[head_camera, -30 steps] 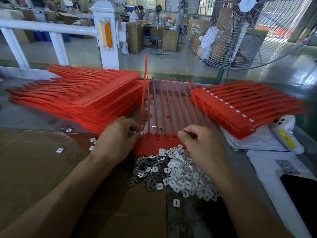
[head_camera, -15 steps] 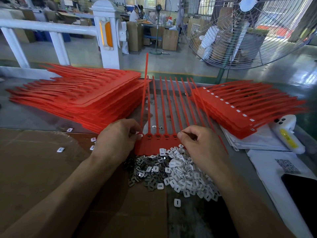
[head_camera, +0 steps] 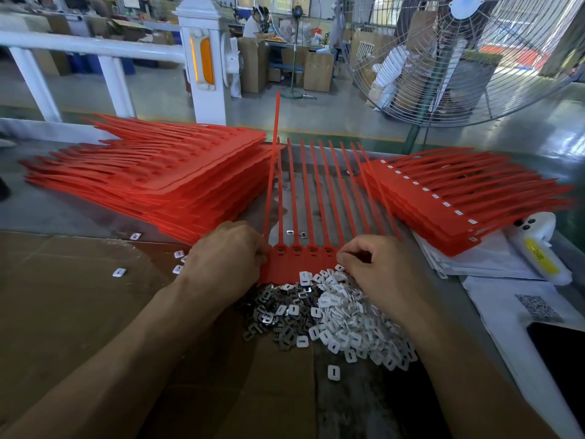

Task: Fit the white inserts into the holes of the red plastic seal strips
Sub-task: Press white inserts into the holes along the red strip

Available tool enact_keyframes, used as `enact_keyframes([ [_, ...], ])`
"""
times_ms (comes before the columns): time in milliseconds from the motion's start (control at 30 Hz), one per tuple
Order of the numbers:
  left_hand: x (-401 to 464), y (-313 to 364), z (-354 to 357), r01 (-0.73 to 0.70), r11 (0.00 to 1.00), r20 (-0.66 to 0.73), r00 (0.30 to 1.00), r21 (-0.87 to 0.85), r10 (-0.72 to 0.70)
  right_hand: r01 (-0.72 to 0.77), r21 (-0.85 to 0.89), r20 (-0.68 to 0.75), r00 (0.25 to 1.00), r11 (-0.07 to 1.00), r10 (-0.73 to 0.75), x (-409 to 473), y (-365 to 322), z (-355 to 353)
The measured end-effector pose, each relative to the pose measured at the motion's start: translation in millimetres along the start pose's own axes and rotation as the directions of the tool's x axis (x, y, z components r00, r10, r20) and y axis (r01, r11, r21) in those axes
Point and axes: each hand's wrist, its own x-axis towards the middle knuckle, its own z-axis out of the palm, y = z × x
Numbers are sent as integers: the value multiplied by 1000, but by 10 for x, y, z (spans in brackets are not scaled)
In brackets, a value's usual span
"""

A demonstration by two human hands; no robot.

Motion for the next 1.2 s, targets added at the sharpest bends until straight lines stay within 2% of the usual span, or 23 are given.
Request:
enact_keyframes([
  [200,-21,37,-20,-11,998,29,1000,68,9,6,-193,-26,1000,981,-11,13,-48,77],
  [533,-29,15,54,-4,1000,-98,995,-5,4,-102,-176,-34,995,979,98,55,-64,104],
  [600,-31,9,62,-16,1000,-156,988,-12,14,-106,-109,-36,994,988,102,37,-70,92],
  [733,-39,81,77,-141,982,-323,942,-123,95,-76,229,-82,992,970,97,22,-92,72],
  [833,-56,206,102,-237,933,-309,940,-273,148,-37,416,-85,993,909,80,12,-130,111],
  [900,-79,285,133,-274,905,-290,940,-324,181,-12,471,-89,994,882,61,5,-158,146],
  [1200,-93,368,129,-357,881,-348,905,-311,245,78,542,-98,995,837,-29,-23,-233,181],
])
